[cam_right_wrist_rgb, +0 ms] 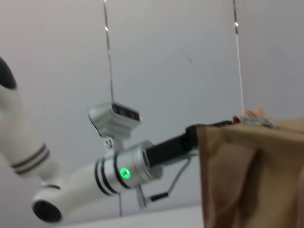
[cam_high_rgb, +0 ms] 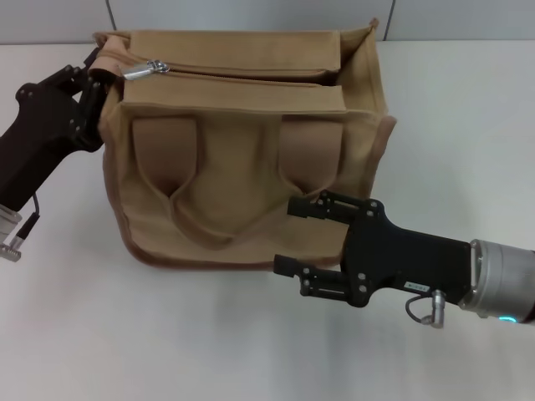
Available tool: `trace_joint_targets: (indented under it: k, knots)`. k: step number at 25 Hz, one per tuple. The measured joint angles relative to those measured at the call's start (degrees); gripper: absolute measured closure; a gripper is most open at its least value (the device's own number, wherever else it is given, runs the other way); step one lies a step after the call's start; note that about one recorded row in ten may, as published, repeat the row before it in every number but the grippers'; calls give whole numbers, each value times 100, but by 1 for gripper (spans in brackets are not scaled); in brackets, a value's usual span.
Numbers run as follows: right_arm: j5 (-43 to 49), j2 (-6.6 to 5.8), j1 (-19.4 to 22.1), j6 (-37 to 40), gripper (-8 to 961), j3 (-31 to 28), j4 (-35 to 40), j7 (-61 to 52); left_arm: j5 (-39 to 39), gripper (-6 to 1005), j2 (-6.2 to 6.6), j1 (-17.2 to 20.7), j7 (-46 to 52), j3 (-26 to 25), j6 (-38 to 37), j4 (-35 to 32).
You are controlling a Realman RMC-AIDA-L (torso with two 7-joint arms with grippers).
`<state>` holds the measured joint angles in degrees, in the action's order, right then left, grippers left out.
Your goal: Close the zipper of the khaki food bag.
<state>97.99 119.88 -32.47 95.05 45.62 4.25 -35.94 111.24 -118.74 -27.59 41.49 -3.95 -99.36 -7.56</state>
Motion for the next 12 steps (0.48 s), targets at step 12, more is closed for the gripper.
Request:
trace_joint_targets:
  k: [12]
  knots:
    - [0, -35, 54, 737, 229, 4, 62, -366, 5, 948, -4, -232, 3, 8, -410, 90]
